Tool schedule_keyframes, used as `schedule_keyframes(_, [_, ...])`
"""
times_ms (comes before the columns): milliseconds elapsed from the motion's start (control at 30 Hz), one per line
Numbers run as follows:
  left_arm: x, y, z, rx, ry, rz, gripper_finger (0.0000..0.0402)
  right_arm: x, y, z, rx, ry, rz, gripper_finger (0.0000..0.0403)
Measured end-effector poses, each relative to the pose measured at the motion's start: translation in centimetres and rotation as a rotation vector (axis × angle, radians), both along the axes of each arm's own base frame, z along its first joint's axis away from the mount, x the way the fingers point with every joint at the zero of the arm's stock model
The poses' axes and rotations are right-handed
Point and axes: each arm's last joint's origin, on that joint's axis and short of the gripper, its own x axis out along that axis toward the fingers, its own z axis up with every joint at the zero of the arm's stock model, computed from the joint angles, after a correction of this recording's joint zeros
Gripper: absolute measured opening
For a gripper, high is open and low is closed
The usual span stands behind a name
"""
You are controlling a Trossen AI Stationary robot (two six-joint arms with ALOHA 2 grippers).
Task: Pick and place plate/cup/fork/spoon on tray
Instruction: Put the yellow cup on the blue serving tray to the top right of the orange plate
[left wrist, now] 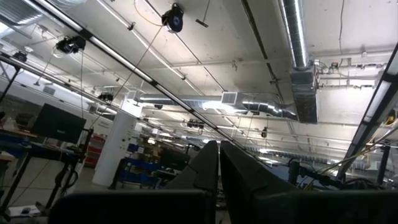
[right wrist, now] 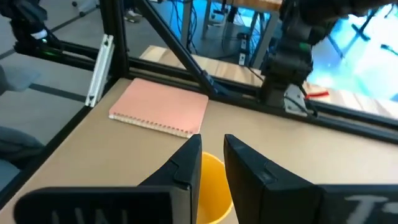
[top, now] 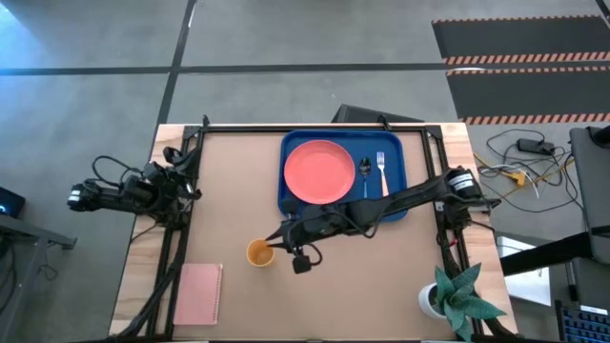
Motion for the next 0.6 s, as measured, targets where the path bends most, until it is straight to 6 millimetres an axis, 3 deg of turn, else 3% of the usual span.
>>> schedule_keyframes(300, [0.0, 0.0, 0.0, 0.000, -0.001, 0.000, 0.0000, 0.7, 0.1, -1.6, 0.049, 0.074, -0.030, 0.0059])
schedule_keyframes(600, [0.0, 0.0, 0.0, -0.001, 0.002, 0.001, 0.0000, 1.8, 0.4, -1.3, 0.011, 0.159, -0.027, 0.0059])
